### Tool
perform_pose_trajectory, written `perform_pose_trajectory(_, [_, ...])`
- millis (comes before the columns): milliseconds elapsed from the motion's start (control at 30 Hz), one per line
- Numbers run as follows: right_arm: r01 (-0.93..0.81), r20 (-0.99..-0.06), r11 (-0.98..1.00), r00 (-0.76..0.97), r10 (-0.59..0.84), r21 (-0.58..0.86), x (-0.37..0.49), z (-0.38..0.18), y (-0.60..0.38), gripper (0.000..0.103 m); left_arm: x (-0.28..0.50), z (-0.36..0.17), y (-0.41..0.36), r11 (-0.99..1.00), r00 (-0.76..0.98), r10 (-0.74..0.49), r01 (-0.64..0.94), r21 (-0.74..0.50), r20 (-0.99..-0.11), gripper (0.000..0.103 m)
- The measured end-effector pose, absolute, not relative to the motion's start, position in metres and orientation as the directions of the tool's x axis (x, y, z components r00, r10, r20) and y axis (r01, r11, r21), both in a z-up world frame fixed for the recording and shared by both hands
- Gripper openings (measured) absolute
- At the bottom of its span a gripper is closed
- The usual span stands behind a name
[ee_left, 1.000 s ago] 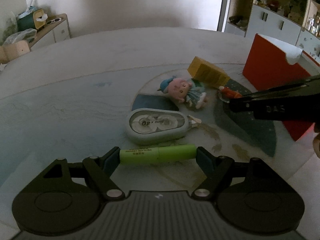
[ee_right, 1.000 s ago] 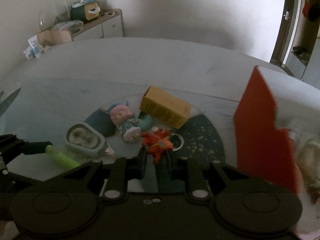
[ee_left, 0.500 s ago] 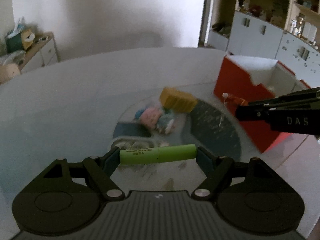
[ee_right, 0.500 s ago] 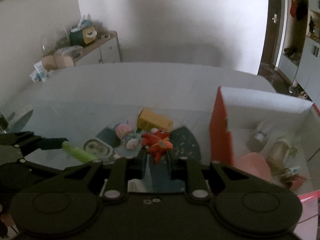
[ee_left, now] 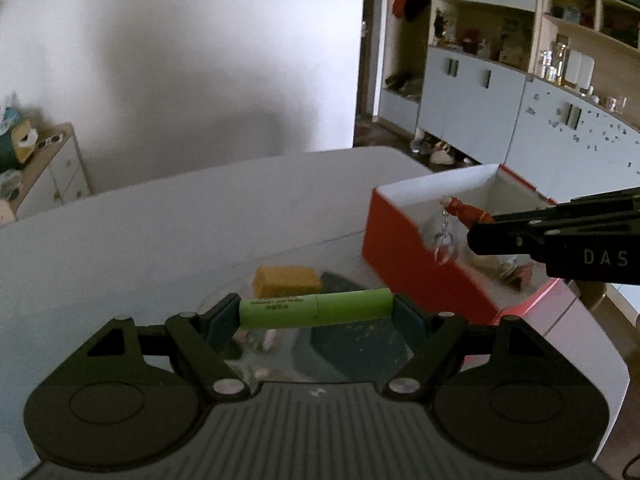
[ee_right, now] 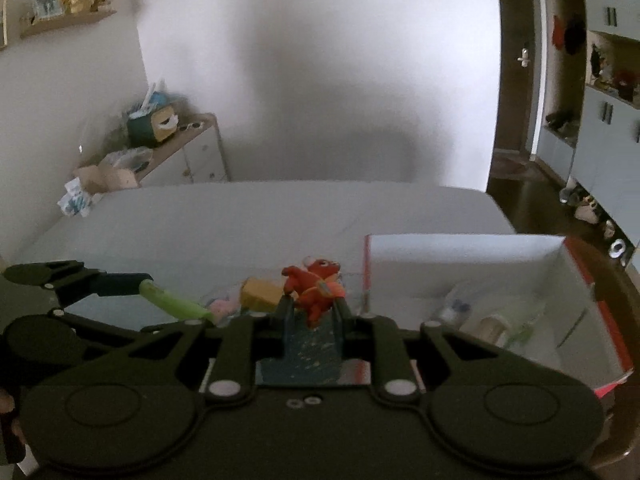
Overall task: Organize rigid objects
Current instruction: 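Carry the green battery and red figure with both tools into the red box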
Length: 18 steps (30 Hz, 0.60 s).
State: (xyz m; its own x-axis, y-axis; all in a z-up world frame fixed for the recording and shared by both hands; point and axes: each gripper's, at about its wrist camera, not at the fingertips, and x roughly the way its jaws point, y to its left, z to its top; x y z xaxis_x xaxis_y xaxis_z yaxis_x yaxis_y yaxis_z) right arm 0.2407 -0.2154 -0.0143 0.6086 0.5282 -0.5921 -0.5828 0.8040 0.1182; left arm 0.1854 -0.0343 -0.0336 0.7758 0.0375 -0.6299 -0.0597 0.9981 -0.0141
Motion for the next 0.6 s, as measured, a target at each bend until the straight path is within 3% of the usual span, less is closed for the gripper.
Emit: perform_pose_trajectory(600, [-0.529,-0.615,0.841,0.626,0.479,0.116,0.283,-0.028,-0.311,0.019,0.26,-0.022,-0.124,1.0,0.757,-0.02,0.019,-0.009,-0.653,0.082])
